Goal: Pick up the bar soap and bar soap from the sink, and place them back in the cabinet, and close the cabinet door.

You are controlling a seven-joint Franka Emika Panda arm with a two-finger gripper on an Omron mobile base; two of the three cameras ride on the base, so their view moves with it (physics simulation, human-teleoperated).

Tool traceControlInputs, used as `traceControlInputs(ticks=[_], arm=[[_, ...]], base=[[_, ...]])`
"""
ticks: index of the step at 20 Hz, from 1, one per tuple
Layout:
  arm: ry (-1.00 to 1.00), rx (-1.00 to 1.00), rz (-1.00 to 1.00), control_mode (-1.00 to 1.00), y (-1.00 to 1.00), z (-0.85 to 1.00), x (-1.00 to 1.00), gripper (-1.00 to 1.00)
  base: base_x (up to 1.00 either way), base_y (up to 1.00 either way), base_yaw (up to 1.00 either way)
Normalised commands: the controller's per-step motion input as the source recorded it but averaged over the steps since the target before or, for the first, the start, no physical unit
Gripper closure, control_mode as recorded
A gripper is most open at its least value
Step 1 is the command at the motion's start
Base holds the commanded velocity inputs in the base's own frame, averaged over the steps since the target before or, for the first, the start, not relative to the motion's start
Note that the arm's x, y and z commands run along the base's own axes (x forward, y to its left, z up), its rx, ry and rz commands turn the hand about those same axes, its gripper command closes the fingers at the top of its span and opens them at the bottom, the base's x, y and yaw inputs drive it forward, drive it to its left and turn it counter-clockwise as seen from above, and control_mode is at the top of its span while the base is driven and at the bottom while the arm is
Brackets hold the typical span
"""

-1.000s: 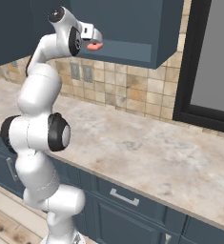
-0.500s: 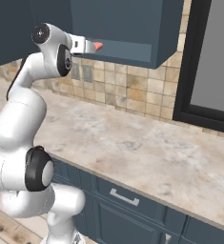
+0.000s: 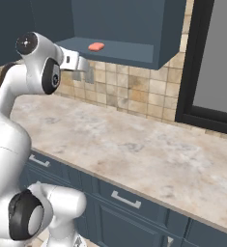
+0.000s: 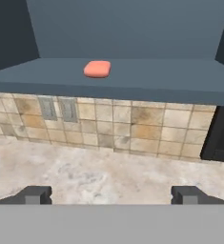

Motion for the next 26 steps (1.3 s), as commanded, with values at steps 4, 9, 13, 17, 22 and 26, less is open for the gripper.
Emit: traceControlInputs(ticks=[4, 9, 13, 17, 22, 26], arm=[[0.19, 0.01, 0.0, -1.0, 0.0, 0.0, -0.78, -1.0], [0.17, 0.0, 0.0, -1.0, 0.0, 0.0, -0.64, -1.0], [0.07, 0.0, 0.0, -1.0, 0.0, -0.03, -0.55, -1.0], [0.06, 0.0, 0.0, -1.0, 0.01, -0.1, -0.38, -1.0], [0.02, 0.0, 0.02, -1.0, 0.0, -0.26, -0.35, -1.0], [0.0, 0.0, 0.03, -1.0, 0.0, -0.27, -0.3, -1.0]], base=[[0.0, 0.0, 0.0], [0.0, 0.0, 0.0], [0.0, 0.0, 0.0], [0.0, 0.0, 0.0], [0.0, 0.0, 0.0], [0.0, 0.0, 0.0]])
